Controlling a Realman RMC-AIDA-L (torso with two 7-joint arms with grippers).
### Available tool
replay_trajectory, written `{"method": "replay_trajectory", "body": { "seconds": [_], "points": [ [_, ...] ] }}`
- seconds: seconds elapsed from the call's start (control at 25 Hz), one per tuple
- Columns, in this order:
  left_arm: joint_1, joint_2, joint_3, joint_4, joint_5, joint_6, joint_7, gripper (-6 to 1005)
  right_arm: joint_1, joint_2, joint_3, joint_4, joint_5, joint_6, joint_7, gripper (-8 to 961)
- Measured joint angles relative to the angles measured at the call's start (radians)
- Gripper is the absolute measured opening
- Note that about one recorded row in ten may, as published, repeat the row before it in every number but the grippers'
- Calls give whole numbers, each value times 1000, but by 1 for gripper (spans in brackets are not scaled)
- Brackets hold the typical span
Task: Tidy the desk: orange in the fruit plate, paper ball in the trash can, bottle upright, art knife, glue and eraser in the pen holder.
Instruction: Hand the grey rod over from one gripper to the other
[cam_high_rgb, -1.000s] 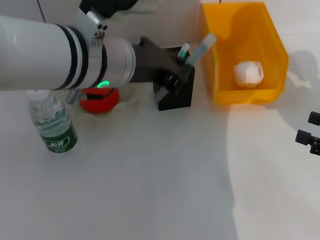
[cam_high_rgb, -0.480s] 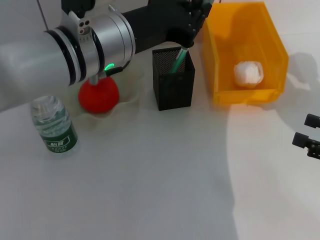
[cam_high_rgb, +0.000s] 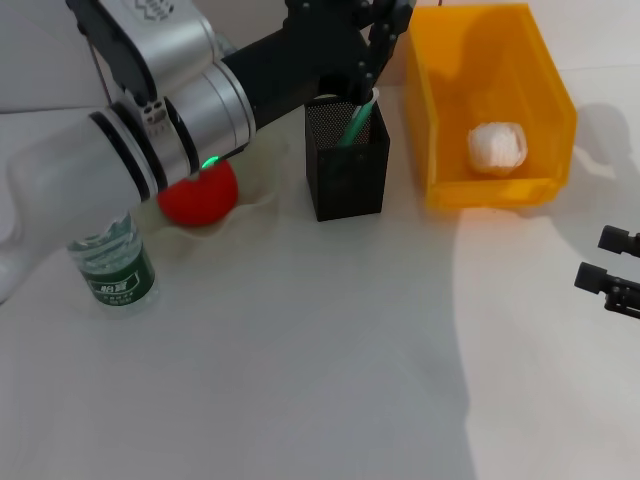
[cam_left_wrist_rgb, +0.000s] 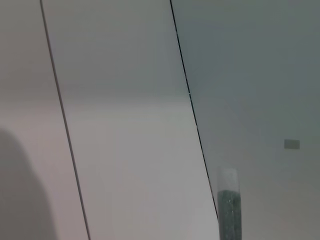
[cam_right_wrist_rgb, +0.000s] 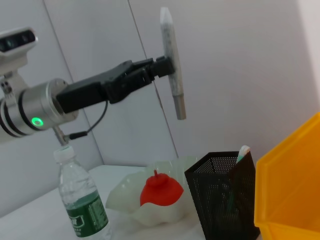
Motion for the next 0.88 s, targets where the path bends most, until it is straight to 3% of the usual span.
{"method": "replay_trajectory", "body": {
  "seconds": [0.12, 0.32, 0.72, 0.88],
  "points": [
    [-28, 0, 5, -118, -123, 61, 171, 118, 7, 0, -1, 8, 0, 0, 0, 701],
    [-43, -1, -3, -220, -193, 120, 256, 114, 29, 1, -4, 27, -1, 0, 0, 700],
    [-33, -1, -1, -255, -207, 193, 243, 113, 52, 8, -7, 46, -3, 21, -14, 699],
    [-7, 4, 2, -247, -204, 246, 142, 113, 52, 8, 20, 48, 22, -7, -15, 698]
  ]
}}
